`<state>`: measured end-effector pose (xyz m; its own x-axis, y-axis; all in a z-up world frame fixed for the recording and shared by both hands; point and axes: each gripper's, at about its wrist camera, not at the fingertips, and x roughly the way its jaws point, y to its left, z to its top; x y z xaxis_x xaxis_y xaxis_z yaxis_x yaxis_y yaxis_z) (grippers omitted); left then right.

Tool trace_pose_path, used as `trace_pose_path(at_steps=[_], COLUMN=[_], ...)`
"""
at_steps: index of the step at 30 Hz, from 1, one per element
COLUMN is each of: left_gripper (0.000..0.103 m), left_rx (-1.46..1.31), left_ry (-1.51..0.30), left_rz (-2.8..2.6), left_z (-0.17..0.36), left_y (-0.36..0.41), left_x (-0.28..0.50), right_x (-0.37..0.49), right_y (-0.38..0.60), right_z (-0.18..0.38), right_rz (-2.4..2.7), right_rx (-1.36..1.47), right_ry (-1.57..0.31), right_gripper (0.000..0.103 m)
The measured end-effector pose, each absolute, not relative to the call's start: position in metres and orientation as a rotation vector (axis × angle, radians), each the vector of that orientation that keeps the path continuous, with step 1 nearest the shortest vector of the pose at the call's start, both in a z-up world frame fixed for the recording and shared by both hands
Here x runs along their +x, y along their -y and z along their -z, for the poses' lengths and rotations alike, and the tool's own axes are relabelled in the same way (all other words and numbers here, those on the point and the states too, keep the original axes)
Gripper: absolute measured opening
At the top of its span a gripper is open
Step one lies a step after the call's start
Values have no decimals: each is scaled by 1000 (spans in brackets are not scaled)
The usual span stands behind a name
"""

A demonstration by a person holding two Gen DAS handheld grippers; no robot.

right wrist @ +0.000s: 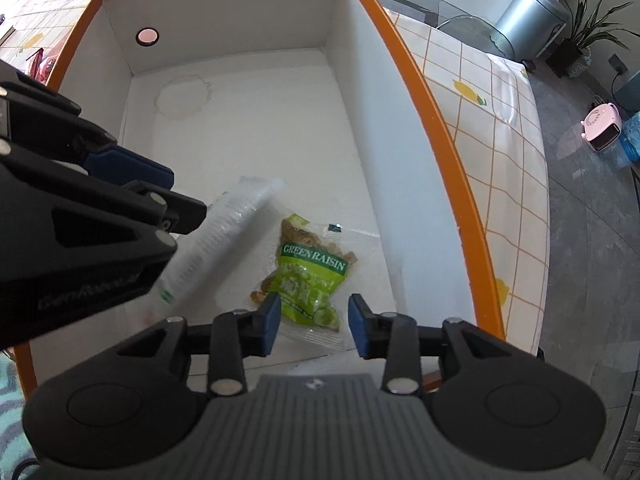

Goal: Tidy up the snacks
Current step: 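Open both tools to drop the bags into the orange box, then move both tools back over the remaining snacks on the mat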

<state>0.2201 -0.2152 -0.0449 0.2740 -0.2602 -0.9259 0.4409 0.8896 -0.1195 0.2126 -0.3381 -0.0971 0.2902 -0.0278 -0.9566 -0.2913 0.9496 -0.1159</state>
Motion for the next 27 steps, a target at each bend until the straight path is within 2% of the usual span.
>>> trace_pose_path(at_steps=[3,5,10,19,27], left_gripper=[61,63,68,79,85], left_rx=[153,137,88,181,270], left_ry=[-1167,-1137,-1043,-734,-538], left_rz=[477,479,494,482,431], left_z=[28,14,-22,-68,-73], left_y=[210,206,191,158,112], left_x=[215,209,191,131,71], right_x=[206,200,179,111,54], right_y=[336,337,337,306,263], right_z=[84,71,32,-14,-7], right_rz=[-169,-157,-99,1,65], right_rx=[-300,-301,-252,-163,-10], right_ry=[-1254,-1230,-1116,-816,-641], right_gripper=[43,52,60,93,96])
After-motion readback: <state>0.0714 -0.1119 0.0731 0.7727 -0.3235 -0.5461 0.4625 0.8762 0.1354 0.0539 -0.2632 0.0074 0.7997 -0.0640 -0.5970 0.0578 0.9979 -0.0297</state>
